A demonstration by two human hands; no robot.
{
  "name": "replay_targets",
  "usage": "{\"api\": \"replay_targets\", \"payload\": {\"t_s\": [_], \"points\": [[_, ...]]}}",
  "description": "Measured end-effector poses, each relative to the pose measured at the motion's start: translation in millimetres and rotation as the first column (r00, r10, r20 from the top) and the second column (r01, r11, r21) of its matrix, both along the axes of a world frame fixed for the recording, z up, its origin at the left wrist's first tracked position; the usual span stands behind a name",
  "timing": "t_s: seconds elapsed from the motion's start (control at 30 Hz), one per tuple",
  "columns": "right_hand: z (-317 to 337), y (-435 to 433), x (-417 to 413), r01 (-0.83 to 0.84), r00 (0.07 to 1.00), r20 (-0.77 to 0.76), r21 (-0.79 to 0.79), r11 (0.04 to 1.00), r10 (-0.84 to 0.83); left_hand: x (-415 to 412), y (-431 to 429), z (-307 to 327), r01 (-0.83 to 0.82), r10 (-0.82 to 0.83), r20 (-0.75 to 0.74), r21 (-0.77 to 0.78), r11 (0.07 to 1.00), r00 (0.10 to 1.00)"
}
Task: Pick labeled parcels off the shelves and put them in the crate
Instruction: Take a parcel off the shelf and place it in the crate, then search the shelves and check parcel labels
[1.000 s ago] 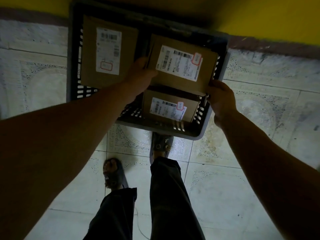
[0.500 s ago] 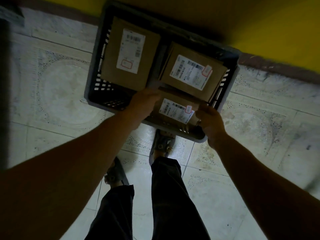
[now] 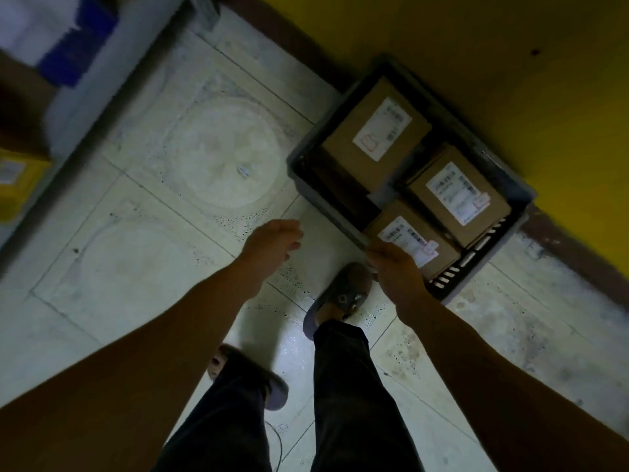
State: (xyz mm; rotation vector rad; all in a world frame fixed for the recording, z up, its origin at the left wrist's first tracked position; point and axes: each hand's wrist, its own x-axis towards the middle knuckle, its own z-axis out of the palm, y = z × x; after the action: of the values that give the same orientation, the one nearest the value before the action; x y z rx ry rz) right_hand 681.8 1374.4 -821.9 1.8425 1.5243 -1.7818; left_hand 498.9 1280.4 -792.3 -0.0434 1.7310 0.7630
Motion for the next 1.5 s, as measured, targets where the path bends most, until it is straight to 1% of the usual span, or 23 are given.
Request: {"api": "replay_targets", "payload": {"t_s": [0.07,0.13,0.27,0.33,0.4,0.47,0.6,0.67,0.7,0.77,0.87,0.97,1.07,1.1,1.27,1.3,1.43,1.5], "points": [[13,-32,-27,-0.107,0.994,0.026,0.031,0.994,0.106,-18,-48,13,-0.092,0.092,0.009,0.036,0.995,0.996],[20,-63,-50,-0.172,0.985,0.041,0.050,0.984,0.170,-30,-90,25,-0.197,0.196,0.021,0.056,0.979,0.980],[42,-151,-106,-0.333,0.943,0.006,0.034,0.942,0.333,-60,-199,55,-0.420,0.420,0.020,0.066,0.905,0.907],[54,-195,-136,-0.403,0.915,-0.002,0.019,0.915,0.403,-73,-253,67,-0.493,0.494,0.002,0.071,0.867,0.869],[67,-256,-177,-0.502,0.865,-0.031,-0.016,0.865,0.501,-89,-324,77,-0.614,0.616,-0.005,0.077,0.786,0.788],[74,-289,-200,-0.543,0.839,-0.063,-0.028,0.839,0.541,-95,-361,80,-0.674,0.676,-0.011,0.080,0.735,0.736],[81,-375,-245,-0.724,0.688,-0.104,-0.015,0.690,0.719,-106,-450,79,-0.830,0.834,-0.001,0.091,0.550,0.552],[81,-394,-256,-0.797,0.601,-0.088,-0.001,0.603,0.794,-107,-468,78,-0.859,0.862,0.006,0.087,0.505,0.507],[77,-412,-267,-0.838,0.543,-0.086,-0.005,0.545,0.835,-108,-487,75,-0.886,0.888,0.014,0.075,0.457,0.459],[73,-430,-280,-0.854,0.519,-0.092,-0.021,0.519,0.850,-110,-501,73,-0.904,0.905,0.026,0.065,0.423,0.426],[64,-458,-310,-0.858,0.514,-0.058,-0.052,0.512,0.856,-122,-528,63,-0.939,0.938,0.039,0.021,0.344,0.345],[55,-469,-343,-0.887,0.459,-0.055,-0.077,0.455,0.886,-142,-543,52,-0.959,0.958,0.043,-0.026,0.283,0.282],[47,-470,-376,-0.914,0.404,-0.048,-0.056,0.401,0.914,-167,-552,46,-0.964,0.966,0.044,-0.058,0.258,0.256],[40,-474,-393,-0.920,0.391,-0.046,-0.052,0.388,0.919,-181,-559,42,-0.969,0.971,0.051,-0.068,0.237,0.233],[27,-489,-434,-0.935,0.343,-0.003,-0.093,0.342,0.939,-221,-571,36,-0.983,0.982,0.069,-0.047,0.177,0.174],[24,-499,-443,-0.941,0.326,0.010,-0.094,0.326,0.945,-228,-577,34,-0.984,0.984,0.066,-0.043,0.171,0.168],[20,-543,-468,-0.937,0.317,0.014,-0.152,0.315,0.948,-239,-608,29,-0.987,0.983,0.093,-0.005,0.162,0.161],[20,-566,-476,-0.942,0.297,0.013,-0.159,0.295,0.955,-241,-630,25,-0.987,0.983,0.100,-0.020,0.159,0.157]]}}
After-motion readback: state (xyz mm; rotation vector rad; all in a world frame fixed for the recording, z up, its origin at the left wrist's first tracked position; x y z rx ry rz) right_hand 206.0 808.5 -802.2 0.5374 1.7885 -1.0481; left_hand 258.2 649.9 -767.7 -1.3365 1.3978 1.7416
